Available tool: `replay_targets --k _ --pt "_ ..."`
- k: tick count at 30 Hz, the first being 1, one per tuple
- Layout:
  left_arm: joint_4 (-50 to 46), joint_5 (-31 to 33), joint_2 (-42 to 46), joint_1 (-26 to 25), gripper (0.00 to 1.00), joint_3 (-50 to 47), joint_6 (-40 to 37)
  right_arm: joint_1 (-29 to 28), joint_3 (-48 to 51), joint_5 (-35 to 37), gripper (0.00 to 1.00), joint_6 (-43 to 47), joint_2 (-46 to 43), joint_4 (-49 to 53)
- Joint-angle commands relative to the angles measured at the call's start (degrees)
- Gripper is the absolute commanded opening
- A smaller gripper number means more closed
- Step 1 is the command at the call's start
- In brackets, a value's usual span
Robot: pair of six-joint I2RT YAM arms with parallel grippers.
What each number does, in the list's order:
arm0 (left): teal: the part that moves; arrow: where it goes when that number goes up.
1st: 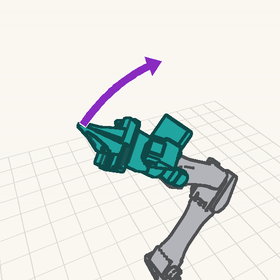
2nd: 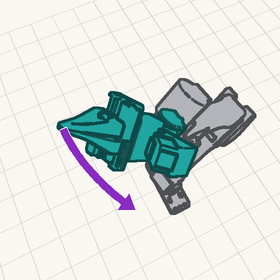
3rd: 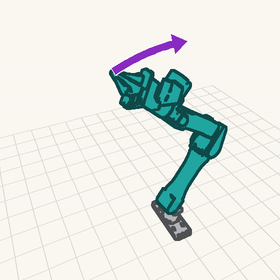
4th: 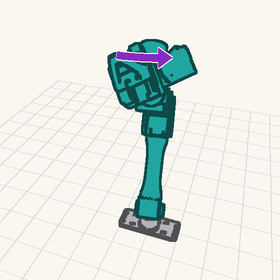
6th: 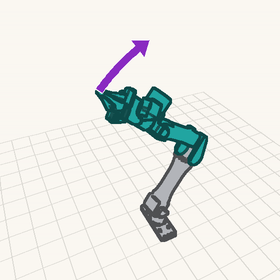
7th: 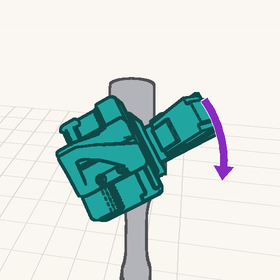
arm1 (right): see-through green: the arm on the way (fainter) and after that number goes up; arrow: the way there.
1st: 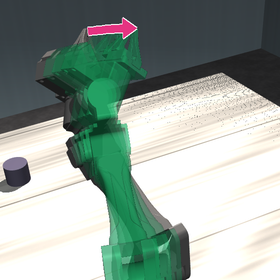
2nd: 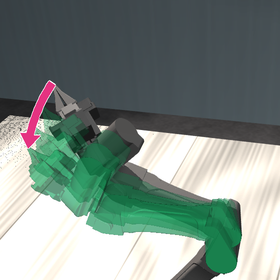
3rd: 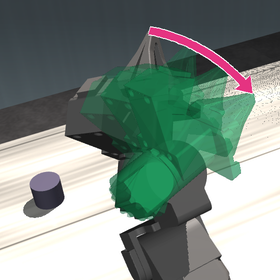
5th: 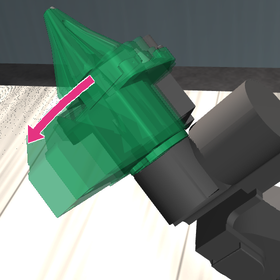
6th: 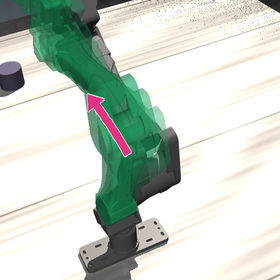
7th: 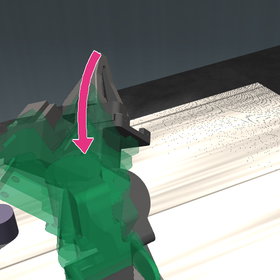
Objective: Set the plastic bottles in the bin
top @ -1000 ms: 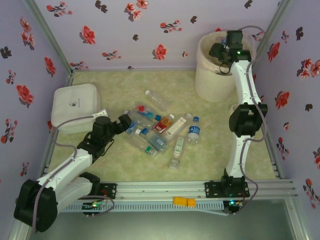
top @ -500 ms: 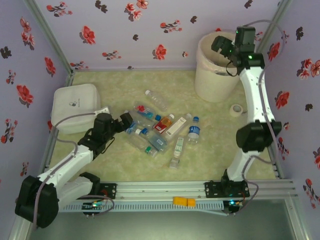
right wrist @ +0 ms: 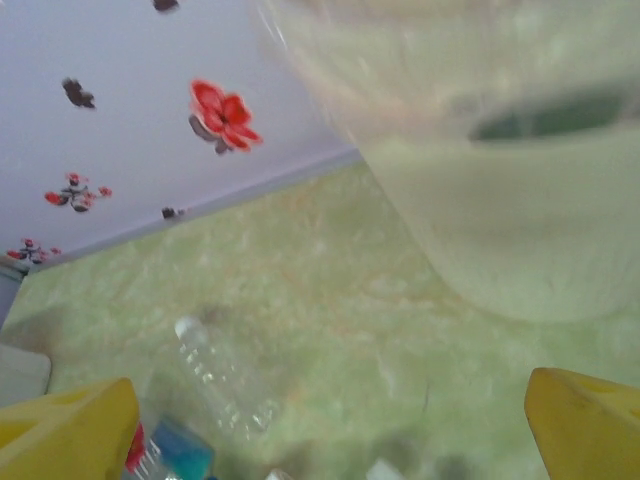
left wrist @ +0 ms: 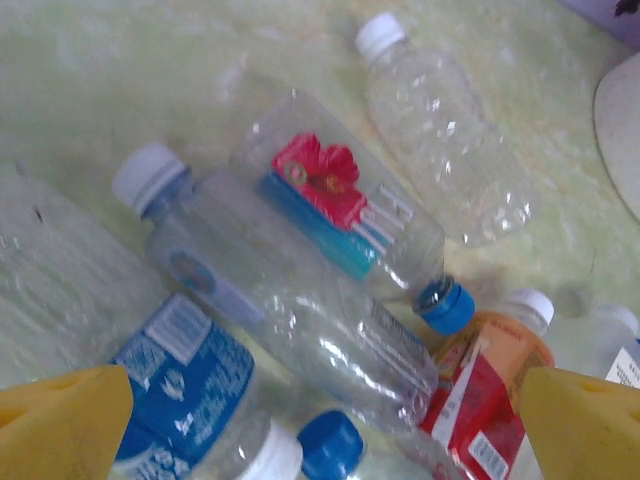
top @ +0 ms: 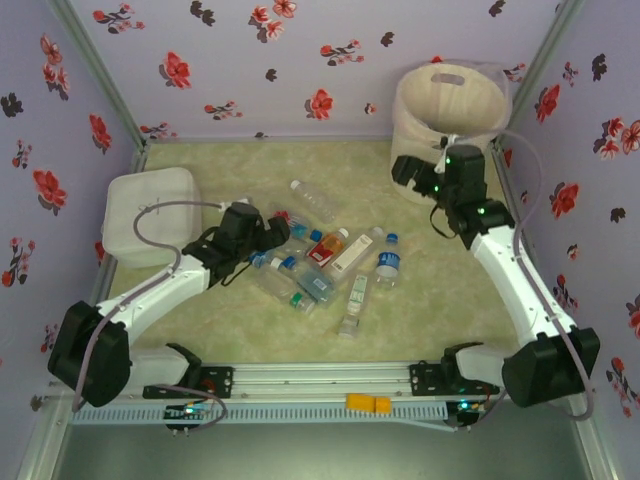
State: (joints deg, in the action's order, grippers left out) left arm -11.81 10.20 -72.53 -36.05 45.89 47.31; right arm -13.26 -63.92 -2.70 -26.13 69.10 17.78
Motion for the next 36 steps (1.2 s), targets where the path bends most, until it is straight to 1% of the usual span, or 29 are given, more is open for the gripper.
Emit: replay_targets --k 1,5,7,10,12,15,18,20,23,30,34,36 --pt "-8.1 3.6 0.7 -4.0 1.0 0.0 8.1 -0.3 4.5 -1.4 1.0 -2.6 -3.6 -5.8" --pt "-13.5 7.1 4.1 -10.1 1.0 -3.3 18.8 -0.3 11.0 -3.3 1.0 -4.3 -5.6 -7.0" --pt "-15.7 8.3 6.2 -12.0 1.0 -5.3 24.0 -0.4 14.2 -3.6 1.0 -5.2 -6.2 -8.0" --pt "-16.8 8.8 8.4 -13.3 1.0 -8.6 30.4 -0.4 18.1 -3.7 1.0 -7.2 -7.6 -10.3" --pt "-16.3 9.3 8.7 -13.5 1.0 -11.3 33.9 -0.3 21.4 -3.3 1.0 -9.4 -9.2 -14.1" --pt "-12.5 9.5 8.0 -13.4 1.0 -14.2 37.2 -0.3 24.5 -2.7 1.0 -11.1 -11.3 -18.4" --pt "-8.8 9.4 5.7 -13.4 1.0 -14.2 38.5 -0.3 24.7 -2.2 1.0 -11.3 -11.7 -18.3" --pt "-7.9 9.1 3.6 -13.4 1.0 -12.8 37.5 -0.4 24.3 -2.0 1.0 -11.5 -11.0 -17.2" --pt "-7.7 8.6 -0.6 -13.5 1.0 -9.7 35.8 -0.4 24.6 -3.0 1.0 -11.0 -10.0 -16.8" --pt "-8.2 7.0 -9.2 -13.4 1.0 -4.9 35.7 -0.3 26.3 -3.8 1.0 -7.8 -9.8 -18.0" --pt "-8.7 8.1 -10.4 -13.4 0.98 -3.8 35.6 -0.3 26.4 -4.8 1.0 -5.9 -10.9 -17.4" --pt "-8.0 8.7 -10.2 -13.4 0.95 -4.4 35.8 -0.3 26.7 -5.8 1.0 -5.4 -11.2 -17.6"
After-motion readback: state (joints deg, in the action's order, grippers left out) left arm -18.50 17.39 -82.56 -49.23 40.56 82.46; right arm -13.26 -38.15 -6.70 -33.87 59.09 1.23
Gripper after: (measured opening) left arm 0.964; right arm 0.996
